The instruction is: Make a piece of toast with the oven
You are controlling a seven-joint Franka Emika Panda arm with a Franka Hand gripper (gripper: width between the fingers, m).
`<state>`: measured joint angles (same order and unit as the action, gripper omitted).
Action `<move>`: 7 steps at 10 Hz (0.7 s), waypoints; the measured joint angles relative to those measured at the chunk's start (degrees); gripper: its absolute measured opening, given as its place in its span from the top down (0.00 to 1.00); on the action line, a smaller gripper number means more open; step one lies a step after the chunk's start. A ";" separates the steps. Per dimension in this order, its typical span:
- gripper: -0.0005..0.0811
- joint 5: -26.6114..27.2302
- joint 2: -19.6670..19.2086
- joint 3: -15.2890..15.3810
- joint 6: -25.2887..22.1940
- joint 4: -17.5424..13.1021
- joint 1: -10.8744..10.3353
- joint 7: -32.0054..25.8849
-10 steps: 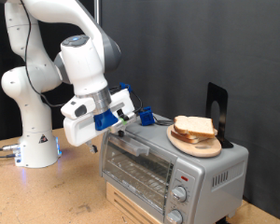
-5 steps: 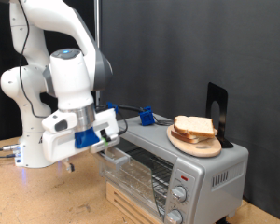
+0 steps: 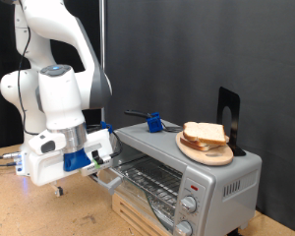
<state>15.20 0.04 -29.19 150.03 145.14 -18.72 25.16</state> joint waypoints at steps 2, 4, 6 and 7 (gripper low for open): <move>0.00 2.44 -0.07 0.10 -0.01 0.00 -0.02 -2.23; 0.00 4.26 -0.01 0.31 -0.12 0.00 -0.04 -3.84; 0.00 5.30 0.26 0.60 -0.68 -0.01 -0.05 -4.07; 0.00 5.81 0.40 0.76 -1.01 -0.01 -0.07 -4.14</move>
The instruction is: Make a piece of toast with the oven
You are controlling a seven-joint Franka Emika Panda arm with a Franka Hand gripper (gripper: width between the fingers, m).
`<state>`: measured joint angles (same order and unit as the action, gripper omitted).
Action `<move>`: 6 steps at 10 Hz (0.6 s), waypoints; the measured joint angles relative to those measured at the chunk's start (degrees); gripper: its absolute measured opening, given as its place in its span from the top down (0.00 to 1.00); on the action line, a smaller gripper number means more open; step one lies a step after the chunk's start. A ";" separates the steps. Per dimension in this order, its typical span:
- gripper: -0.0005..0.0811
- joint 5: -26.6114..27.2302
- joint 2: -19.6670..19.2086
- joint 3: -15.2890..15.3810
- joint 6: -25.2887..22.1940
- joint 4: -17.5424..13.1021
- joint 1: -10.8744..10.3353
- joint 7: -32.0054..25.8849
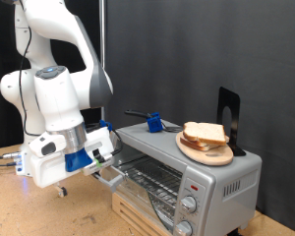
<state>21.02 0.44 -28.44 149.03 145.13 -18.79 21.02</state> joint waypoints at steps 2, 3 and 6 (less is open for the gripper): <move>0.00 1.79 0.19 0.35 -0.54 0.01 -0.06 -0.64; 0.00 3.14 0.27 0.56 -0.59 0.07 -0.06 -1.56; 0.00 5.58 0.68 1.00 -0.55 0.35 -0.18 -2.77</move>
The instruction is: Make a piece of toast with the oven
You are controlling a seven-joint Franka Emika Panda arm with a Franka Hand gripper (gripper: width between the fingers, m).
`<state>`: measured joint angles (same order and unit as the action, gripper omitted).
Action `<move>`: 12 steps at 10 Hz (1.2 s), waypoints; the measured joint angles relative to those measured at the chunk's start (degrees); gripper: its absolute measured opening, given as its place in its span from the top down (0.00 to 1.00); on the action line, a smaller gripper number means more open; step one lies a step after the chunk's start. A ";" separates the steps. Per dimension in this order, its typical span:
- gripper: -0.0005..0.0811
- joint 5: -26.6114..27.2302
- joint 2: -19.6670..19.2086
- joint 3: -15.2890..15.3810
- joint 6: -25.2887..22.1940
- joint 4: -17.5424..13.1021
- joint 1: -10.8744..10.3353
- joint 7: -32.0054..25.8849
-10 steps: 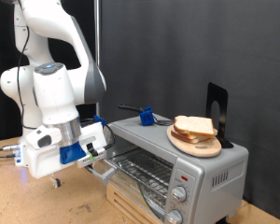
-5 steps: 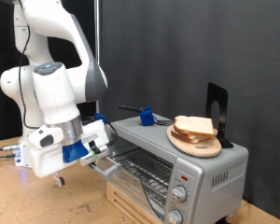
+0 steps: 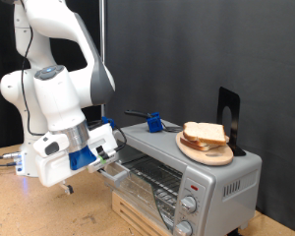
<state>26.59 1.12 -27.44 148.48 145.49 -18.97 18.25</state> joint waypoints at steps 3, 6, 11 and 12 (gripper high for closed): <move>0.00 4.10 1.58 1.18 -0.69 0.25 -0.62 -0.97; 0.00 6.22 5.03 2.97 -3.76 0.27 -1.63 -0.39; 0.00 5.23 7.35 5.83 -4.16 0.32 -1.82 4.37; 0.00 5.39 7.72 6.18 -4.16 0.23 -1.85 4.57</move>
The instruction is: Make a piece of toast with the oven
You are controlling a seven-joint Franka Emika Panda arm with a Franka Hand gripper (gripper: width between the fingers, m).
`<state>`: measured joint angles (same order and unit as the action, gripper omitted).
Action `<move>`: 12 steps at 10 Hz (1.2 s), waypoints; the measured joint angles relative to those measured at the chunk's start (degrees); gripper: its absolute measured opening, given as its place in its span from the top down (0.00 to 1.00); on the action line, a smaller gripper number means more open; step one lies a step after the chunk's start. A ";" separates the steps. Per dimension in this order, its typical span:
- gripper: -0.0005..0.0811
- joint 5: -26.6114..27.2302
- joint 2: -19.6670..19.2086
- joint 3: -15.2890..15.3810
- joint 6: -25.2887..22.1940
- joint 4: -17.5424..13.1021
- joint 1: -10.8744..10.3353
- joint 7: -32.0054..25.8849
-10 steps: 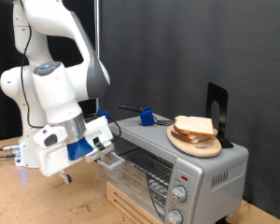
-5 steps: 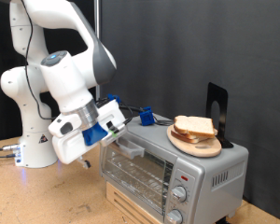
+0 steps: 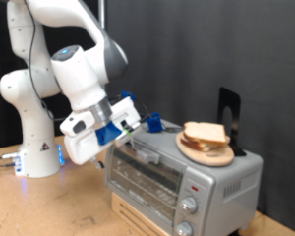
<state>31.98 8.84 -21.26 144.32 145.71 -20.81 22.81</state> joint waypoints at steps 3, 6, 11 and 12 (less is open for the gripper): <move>0.00 0.16 1.16 1.32 -2.13 -1.07 -0.22 1.65; 0.00 -3.34 3.36 1.54 -8.97 -1.86 0.12 3.83; 0.00 -14.19 4.90 1.55 -10.44 0.99 3.18 9.98; 0.00 -14.83 5.04 1.53 -9.94 1.28 3.77 10.37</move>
<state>17.15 13.89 -19.73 134.37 147.00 -17.04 33.18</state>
